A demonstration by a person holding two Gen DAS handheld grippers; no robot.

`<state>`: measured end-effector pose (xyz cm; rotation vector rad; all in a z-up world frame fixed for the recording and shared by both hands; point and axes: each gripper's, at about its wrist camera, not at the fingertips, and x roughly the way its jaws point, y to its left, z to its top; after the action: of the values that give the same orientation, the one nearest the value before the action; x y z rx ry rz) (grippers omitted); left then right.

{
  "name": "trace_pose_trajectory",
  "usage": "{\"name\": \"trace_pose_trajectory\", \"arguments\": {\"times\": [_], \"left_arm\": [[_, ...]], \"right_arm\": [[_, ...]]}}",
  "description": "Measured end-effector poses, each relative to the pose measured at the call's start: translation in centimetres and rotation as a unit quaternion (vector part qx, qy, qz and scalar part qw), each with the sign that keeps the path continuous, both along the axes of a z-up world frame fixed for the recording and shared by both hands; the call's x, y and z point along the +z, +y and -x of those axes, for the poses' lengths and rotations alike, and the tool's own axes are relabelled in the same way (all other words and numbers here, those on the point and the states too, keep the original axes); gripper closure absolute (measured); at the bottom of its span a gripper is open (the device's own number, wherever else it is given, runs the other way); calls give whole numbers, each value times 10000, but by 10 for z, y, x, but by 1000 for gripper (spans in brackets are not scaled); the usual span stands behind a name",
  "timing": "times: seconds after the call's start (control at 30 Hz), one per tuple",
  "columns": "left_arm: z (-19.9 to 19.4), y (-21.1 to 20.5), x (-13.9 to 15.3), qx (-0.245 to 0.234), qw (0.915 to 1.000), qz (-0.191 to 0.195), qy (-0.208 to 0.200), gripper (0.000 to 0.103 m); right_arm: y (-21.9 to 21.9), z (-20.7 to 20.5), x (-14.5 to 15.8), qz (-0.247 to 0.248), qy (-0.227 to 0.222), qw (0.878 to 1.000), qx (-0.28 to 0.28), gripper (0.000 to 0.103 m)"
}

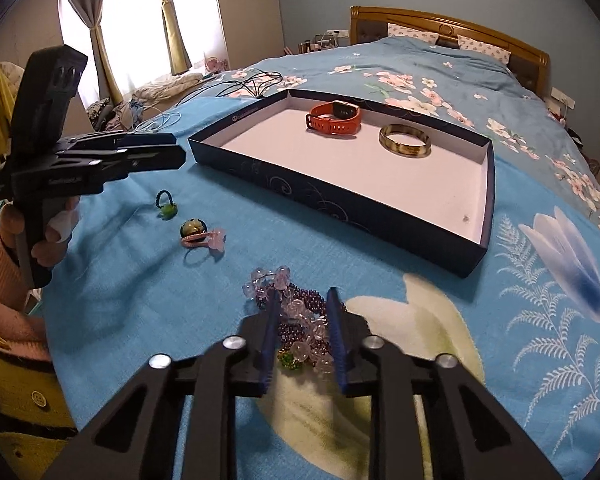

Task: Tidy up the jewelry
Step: 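Grasp the clear crystal bracelet with the right tool while the left tool grasps the pink ring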

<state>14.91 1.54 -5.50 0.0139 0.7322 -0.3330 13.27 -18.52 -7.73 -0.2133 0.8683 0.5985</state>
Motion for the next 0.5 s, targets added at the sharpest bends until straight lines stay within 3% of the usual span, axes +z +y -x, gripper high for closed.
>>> {"name": "trace_pose_trajectory", "arguments": {"times": [0.2,0.5], "left_arm": [[3,-5,1,-103,9999,-12,15,40],[14,-11,3,-299,9995,7,-53,40]], "right_arm": [[-2,2,2,-44,-18,10000,-33,95],[-29,5,39,-741,-424,9950,-517,95]]}}
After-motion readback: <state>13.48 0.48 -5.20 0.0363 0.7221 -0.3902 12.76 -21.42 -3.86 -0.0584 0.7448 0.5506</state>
